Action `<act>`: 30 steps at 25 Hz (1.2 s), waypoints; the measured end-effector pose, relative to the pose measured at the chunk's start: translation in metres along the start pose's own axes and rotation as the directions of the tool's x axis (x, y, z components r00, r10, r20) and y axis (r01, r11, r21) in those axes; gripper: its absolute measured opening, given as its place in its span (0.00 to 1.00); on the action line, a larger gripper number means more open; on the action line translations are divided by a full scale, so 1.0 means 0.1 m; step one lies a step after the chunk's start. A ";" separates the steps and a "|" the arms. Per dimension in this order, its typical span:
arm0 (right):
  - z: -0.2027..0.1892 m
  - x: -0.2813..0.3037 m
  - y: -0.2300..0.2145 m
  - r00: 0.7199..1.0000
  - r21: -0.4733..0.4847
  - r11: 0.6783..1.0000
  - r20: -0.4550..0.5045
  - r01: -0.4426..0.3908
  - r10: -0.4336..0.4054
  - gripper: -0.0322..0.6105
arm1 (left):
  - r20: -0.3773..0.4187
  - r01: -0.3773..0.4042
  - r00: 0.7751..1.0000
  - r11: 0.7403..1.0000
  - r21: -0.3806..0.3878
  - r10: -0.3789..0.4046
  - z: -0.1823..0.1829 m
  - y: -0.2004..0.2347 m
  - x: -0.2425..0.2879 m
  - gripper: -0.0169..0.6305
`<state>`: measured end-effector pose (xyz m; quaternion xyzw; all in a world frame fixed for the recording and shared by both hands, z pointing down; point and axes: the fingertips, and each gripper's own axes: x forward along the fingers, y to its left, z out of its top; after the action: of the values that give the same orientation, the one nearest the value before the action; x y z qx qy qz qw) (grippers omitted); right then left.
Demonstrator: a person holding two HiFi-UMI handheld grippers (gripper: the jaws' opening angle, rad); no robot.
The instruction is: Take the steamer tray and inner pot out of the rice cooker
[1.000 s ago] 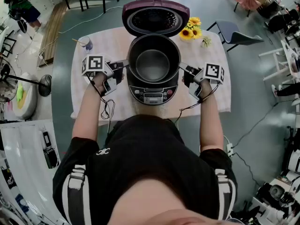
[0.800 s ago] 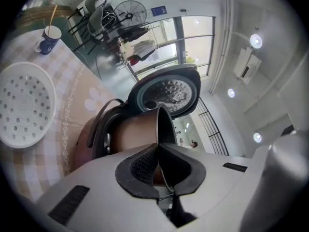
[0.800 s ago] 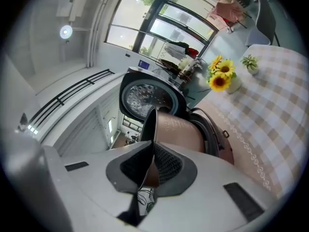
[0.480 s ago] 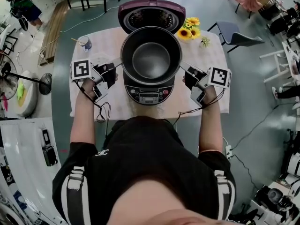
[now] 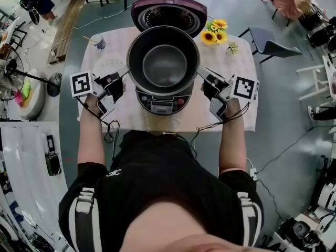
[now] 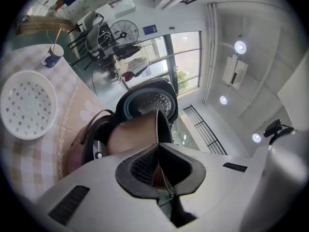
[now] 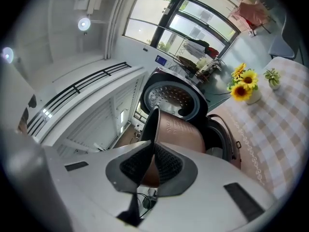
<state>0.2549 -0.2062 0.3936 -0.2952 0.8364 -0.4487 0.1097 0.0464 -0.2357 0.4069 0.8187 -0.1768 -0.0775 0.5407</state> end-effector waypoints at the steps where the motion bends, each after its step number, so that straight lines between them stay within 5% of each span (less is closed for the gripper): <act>1: -0.01 0.01 0.02 1.000 0.002 1.000 -0.001 -0.008 0.008 0.08 | 0.005 -0.006 1.000 1.000 0.003 0.006 -0.01 -0.01 -0.03 0.04; 11: -0.36 0.56 0.57 0.999 -0.057 0.998 0.003 -0.037 0.037 0.08 | 0.066 0.034 0.997 0.997 0.067 -0.038 0.17 -0.20 -0.92 0.04; 17: -0.90 1.08 0.98 0.999 -0.066 0.997 0.007 -0.043 0.043 0.08 | 0.098 0.046 0.994 0.994 0.103 -0.056 0.24 -0.17 -1.79 0.04; 22: -1.57 1.70 1.31 0.999 -0.072 0.997 -0.019 -0.040 0.039 0.08 | 0.109 0.036 0.993 0.996 0.078 -0.044 0.18 0.11 -2.75 0.04; 28: -1.74 1.88 1.32 0.997 -0.054 0.998 -0.066 -0.042 0.038 0.08 | 0.133 0.000 0.991 0.999 0.052 -0.007 0.14 0.23 -2.92 0.04; 30: -1.88 1.96 1.21 0.995 -0.077 0.997 -0.092 0.025 -0.032 0.08 | 0.138 -0.023 0.990 0.999 0.037 0.018 0.10 0.39 -3.09 0.04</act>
<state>-0.0351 -0.1421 0.4188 -0.2897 0.8528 -0.4313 0.0531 -0.2505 -0.1431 0.4182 0.8200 -0.2235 -0.1249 0.5120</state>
